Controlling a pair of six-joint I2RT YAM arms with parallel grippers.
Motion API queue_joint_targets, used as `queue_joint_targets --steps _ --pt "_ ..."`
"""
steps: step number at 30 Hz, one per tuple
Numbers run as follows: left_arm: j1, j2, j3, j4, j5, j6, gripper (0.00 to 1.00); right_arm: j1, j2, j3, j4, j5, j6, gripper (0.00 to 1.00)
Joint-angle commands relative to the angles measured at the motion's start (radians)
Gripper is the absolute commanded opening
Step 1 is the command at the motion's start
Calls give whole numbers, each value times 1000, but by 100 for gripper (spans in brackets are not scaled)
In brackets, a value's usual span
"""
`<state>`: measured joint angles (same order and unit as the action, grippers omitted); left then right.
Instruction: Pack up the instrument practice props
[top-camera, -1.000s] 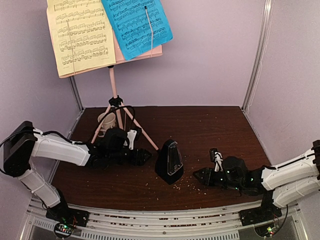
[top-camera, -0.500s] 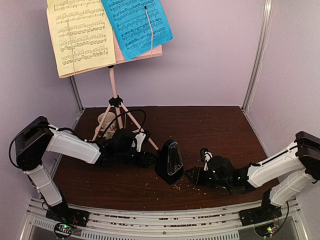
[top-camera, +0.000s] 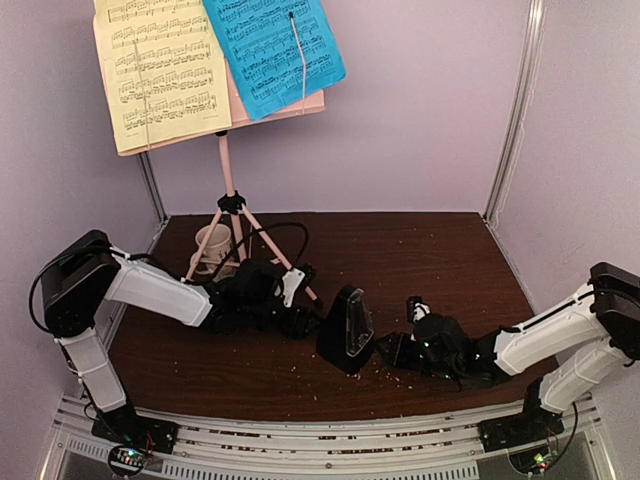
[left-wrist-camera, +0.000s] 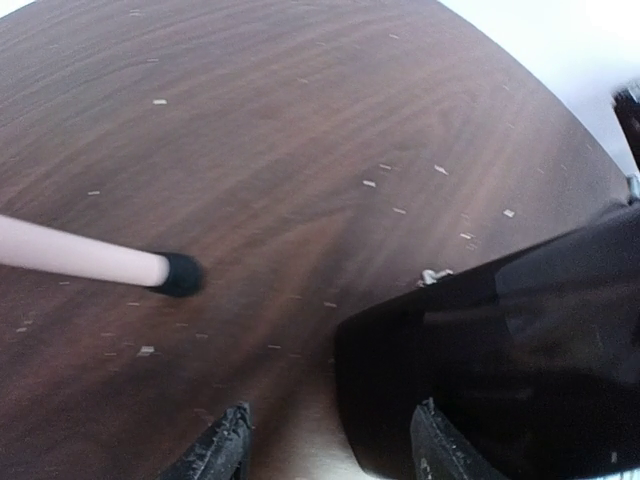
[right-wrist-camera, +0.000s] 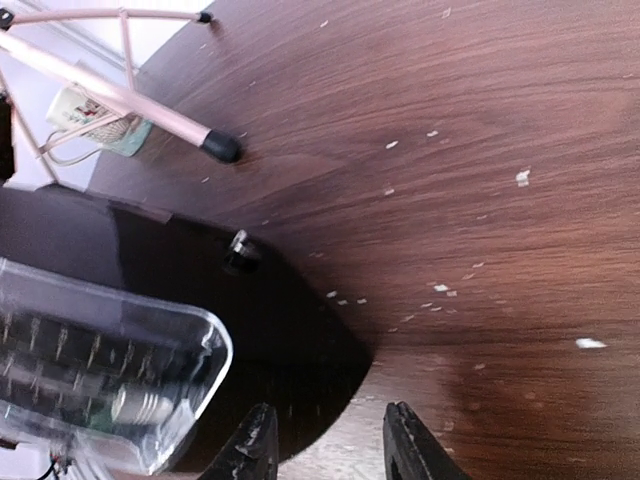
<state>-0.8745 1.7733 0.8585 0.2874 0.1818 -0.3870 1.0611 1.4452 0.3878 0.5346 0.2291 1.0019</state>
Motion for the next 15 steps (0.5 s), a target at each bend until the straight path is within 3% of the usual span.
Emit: queue_joint_targets --steps 1,9,15 --pt "-75 2 -7 39 52 12 57 10 -104 -13 -176 144 17 38" --pt "-232 -4 -11 0 -90 -7 57 11 -439 -98 -455 323 27 44" --pt "-255 -164 -84 -10 -203 -18 61 8 -616 -128 -539 362 -4 52"
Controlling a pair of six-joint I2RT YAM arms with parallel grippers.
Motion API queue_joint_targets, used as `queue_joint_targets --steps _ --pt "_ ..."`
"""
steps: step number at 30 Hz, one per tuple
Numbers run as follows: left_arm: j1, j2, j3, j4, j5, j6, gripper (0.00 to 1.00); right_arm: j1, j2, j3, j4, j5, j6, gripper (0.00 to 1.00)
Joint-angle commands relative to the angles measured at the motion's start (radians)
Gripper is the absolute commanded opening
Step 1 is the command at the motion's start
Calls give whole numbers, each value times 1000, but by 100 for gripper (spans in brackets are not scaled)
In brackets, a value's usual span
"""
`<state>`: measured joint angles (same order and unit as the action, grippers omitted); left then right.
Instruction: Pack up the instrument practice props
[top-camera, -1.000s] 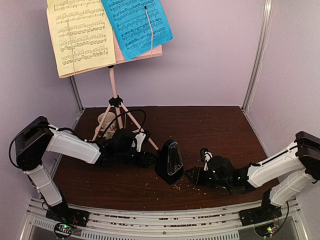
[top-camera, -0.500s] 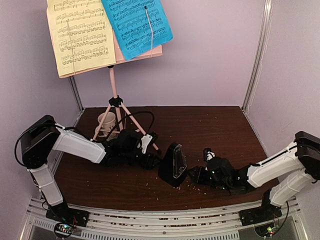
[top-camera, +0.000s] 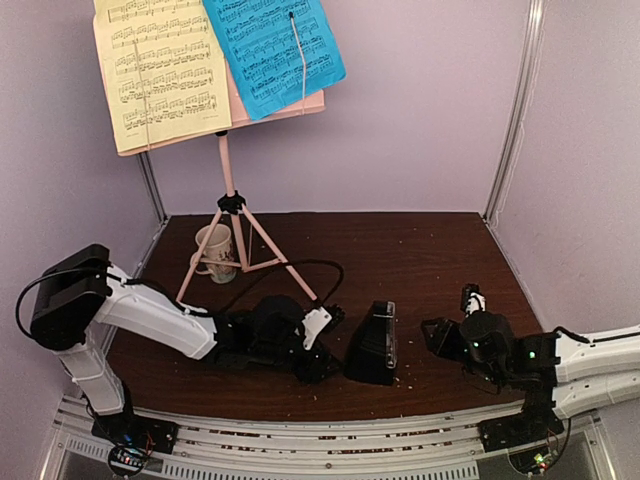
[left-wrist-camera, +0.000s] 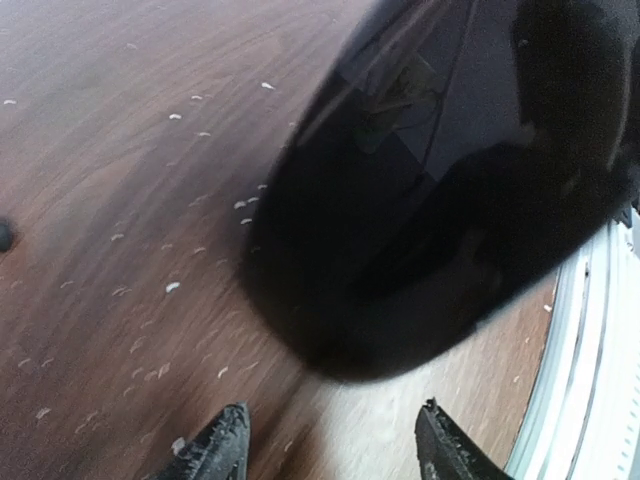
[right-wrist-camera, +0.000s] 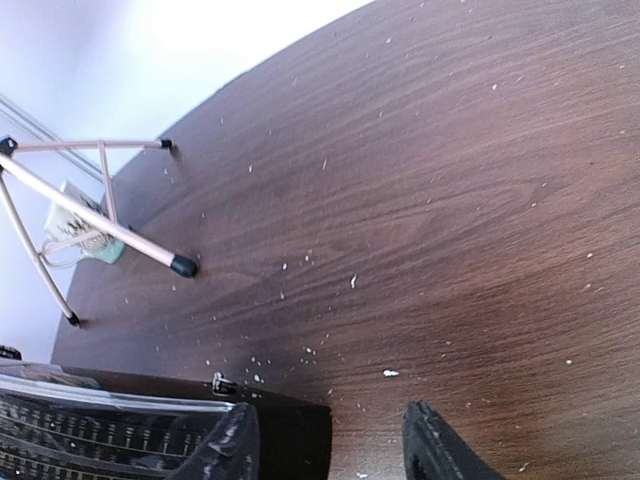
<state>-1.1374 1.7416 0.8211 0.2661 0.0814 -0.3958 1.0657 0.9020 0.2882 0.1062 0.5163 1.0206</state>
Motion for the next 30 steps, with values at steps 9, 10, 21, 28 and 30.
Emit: queue_joint_targets --steps 9,10,21,28,30 --pt "28 -272 175 -183 138 180 89 3 -141 -96 -64 36 -22 57" --pt "30 -252 237 -239 161 204 90 3 -143 -100 -54 29 -23 58" --pt "80 7 651 -515 476 515 93 3 -204 -145 -45 -26 -31 77" --pt "85 181 791 -536 616 611 93 3 -306 -171 -81 -41 -37 83" --pt "85 207 805 -554 621 630 92 3 -334 -166 -118 -32 -40 84"
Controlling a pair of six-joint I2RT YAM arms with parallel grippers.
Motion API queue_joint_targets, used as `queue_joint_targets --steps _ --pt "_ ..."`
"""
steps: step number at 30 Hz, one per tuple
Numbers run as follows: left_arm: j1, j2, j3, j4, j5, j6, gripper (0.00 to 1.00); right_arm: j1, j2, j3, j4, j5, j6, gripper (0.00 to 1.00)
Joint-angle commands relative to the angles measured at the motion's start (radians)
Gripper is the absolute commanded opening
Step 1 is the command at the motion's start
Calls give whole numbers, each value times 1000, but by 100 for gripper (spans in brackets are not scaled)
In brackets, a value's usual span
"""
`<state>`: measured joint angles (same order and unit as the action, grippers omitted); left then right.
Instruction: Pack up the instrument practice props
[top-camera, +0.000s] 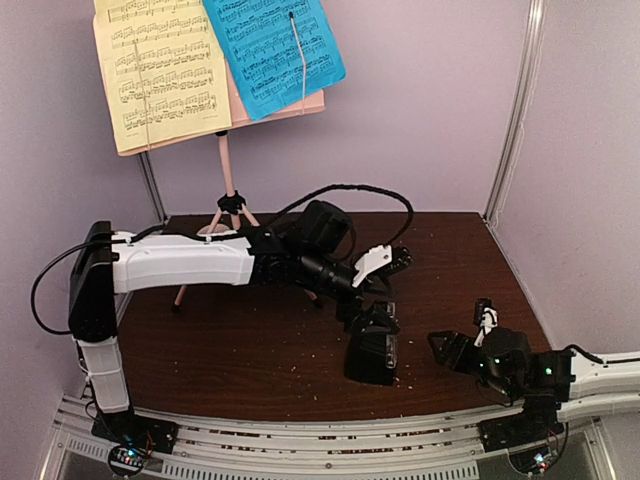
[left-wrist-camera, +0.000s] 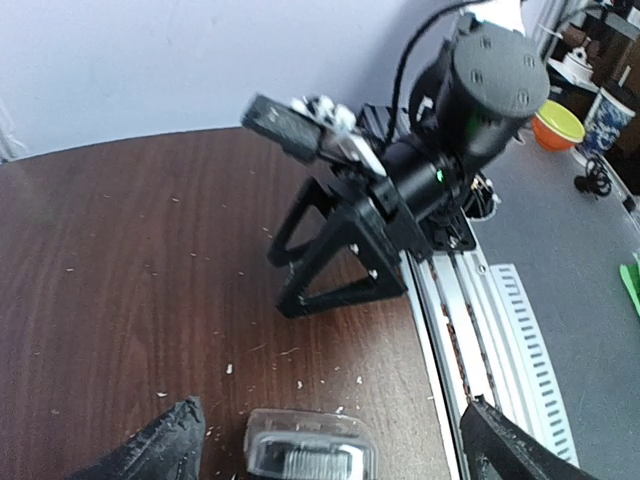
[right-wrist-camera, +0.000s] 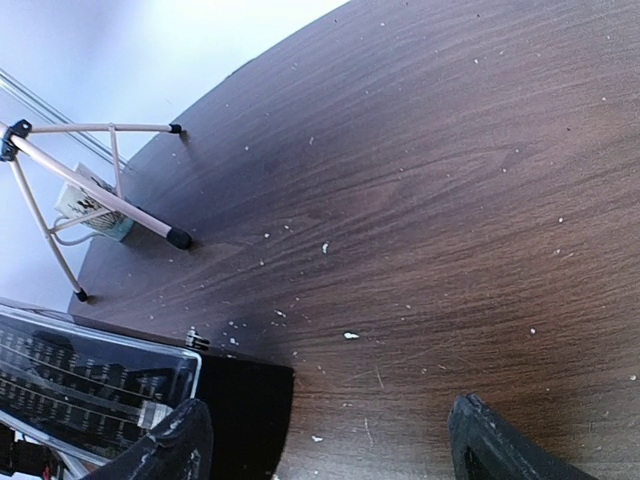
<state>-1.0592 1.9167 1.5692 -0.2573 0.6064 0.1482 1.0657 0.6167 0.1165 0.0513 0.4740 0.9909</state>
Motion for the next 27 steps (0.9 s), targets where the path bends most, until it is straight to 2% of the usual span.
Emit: queue_joint_targets --steps 1,3,9,14,20,27 --pt "7 42 58 -47 91 96 91 3 -66 5 -73 12 -9 84" --pt "8 56 56 -68 86 117 86 2 -95 -3 -79 13 -7 84" --pt "8 39 -2 -66 51 142 66 4 -152 -30 -84 5 8 85" --pt "8 -11 -88 10 -31 99 56 2 -146 -18 -83 -8 -6 85" --pt "8 -82 -169 60 -189 46 45 3 -79 -15 -6 -57 -37 86" --pt "25 -165 -261 98 -331 -58 42 6 68 14 144 -164 -147 87"
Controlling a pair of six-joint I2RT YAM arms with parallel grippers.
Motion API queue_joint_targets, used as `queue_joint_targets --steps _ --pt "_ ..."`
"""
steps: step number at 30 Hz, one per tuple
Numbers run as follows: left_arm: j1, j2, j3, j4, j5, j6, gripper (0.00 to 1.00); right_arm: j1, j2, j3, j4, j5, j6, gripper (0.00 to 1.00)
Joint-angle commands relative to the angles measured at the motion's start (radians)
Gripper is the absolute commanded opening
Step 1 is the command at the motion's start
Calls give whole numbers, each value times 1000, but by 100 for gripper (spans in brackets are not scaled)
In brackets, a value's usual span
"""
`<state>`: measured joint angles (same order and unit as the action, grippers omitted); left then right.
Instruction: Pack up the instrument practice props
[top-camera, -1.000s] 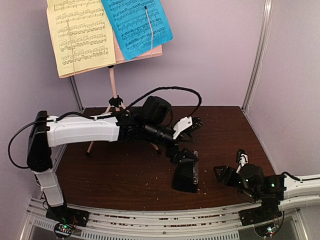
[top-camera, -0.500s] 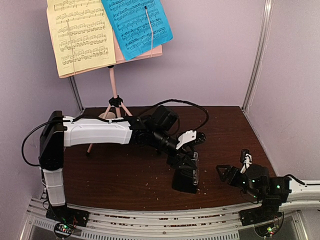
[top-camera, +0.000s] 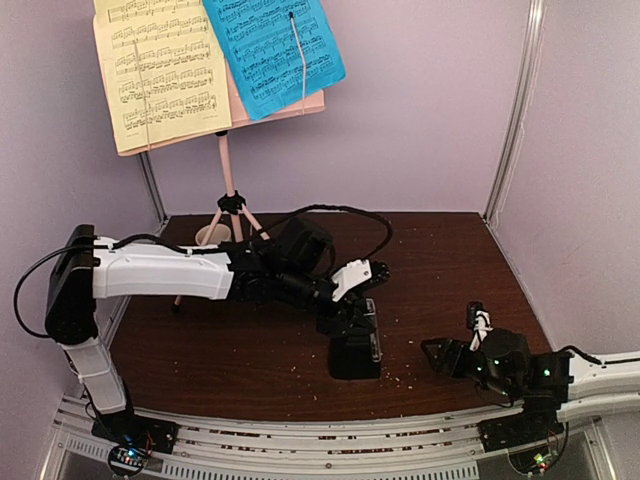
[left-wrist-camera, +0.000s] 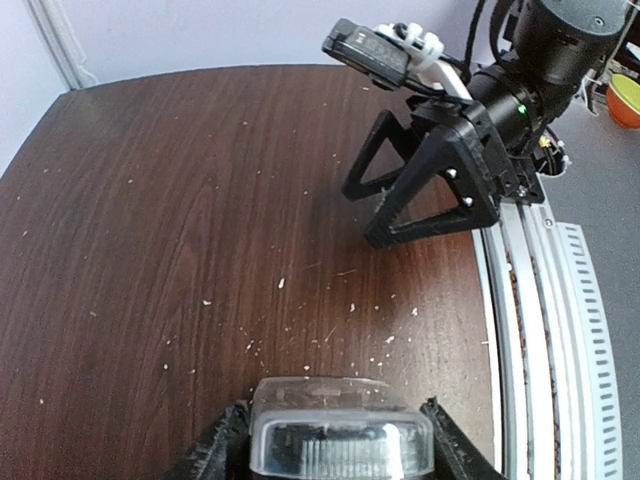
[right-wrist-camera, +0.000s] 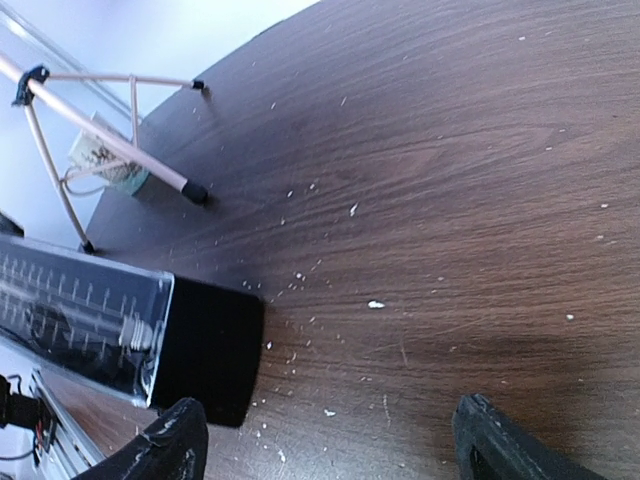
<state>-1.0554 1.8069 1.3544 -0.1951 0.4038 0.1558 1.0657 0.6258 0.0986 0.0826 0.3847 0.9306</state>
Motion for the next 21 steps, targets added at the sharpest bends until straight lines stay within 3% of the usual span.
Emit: queue_joint_targets --steps 1,11,21 --pt "34 -66 -58 37 -130 -83 42 8 79 33 145 -88 -105 87" --pt "97 -88 -111 37 -139 -142 42 203 334 110 368 87 -182 91" --pt "120 -63 -97 25 -100 -135 41 326 851 299 588 230 -277 97"
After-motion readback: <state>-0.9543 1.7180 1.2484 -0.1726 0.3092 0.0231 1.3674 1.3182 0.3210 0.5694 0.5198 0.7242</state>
